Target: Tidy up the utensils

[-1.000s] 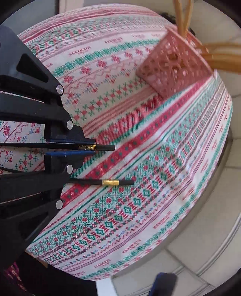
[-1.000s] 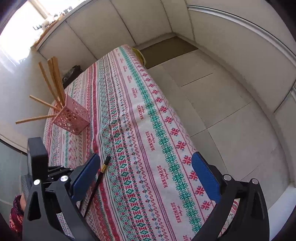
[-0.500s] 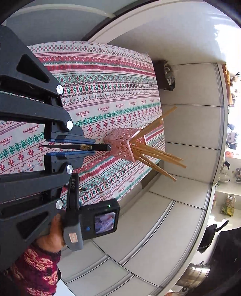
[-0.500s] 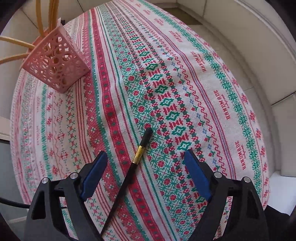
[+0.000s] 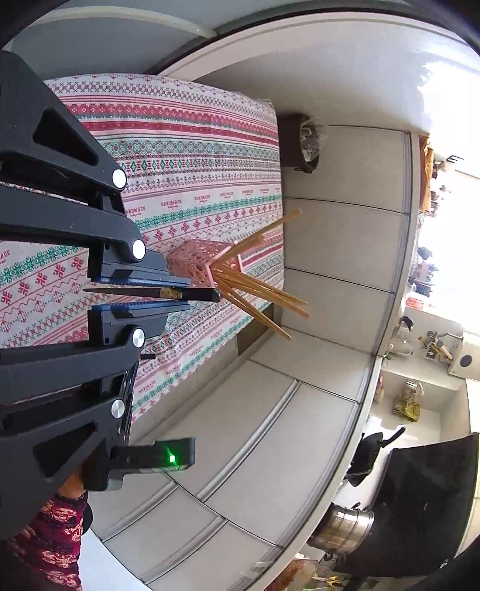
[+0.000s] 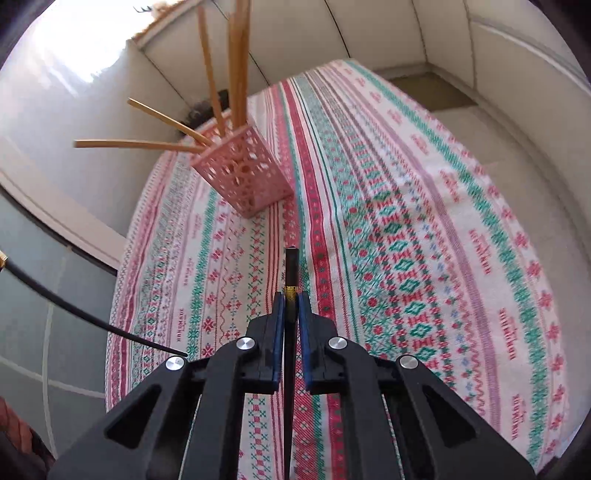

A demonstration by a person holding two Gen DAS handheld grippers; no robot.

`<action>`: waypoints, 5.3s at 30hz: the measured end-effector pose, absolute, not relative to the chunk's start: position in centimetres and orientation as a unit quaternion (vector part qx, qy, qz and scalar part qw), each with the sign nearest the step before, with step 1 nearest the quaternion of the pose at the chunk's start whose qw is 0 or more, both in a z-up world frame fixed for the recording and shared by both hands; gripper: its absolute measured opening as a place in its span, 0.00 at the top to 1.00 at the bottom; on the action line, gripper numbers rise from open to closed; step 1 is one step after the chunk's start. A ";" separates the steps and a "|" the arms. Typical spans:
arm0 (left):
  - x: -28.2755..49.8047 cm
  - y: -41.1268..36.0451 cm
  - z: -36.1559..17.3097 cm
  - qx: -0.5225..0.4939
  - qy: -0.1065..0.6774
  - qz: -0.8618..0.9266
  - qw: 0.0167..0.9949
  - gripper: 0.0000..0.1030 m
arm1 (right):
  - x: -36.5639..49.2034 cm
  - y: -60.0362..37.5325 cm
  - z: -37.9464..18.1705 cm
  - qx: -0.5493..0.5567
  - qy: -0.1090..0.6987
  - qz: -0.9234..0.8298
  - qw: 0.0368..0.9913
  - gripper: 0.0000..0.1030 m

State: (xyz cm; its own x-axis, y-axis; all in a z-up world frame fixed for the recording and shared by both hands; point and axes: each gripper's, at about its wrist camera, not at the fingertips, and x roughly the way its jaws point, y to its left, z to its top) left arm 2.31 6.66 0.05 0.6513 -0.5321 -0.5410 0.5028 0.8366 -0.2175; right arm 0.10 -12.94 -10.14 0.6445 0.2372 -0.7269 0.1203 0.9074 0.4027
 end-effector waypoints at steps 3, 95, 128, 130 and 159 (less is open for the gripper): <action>1.3 6.0 1.5 -0.034 0.271 -0.289 0.918 0.94 | -2.2 -13.4 -5.9 0.148 0.351 0.040 0.924 0.93; -1.7 0.2 5.6 -0.005 0.150 0.003 0.989 0.07 | -2.9 -17.2 3.3 0.148 0.192 -0.129 0.961 0.07; -0.8 -0.1 4.6 -0.016 0.192 0.003 0.981 0.07 | -3.3 -17.1 3.4 0.164 0.204 -0.115 0.958 0.07; -0.7 -0.1 4.5 -0.016 0.195 0.007 0.981 0.07 | -3.2 -17.1 3.4 0.165 0.205 -0.115 0.958 0.07; 0.7 -1.3 2.8 0.012 0.261 0.005 0.965 0.07 | -2.9 -17.2 3.0 0.174 0.220 -0.113 0.953 0.07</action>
State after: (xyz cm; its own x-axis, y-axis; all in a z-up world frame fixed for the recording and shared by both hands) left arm 0.69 -1.27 2.85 0.8638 0.0156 -0.5037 -0.0030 0.9997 0.0259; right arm -2.91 -17.23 3.00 0.8780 -0.1382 -0.4583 0.2911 0.9142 0.2820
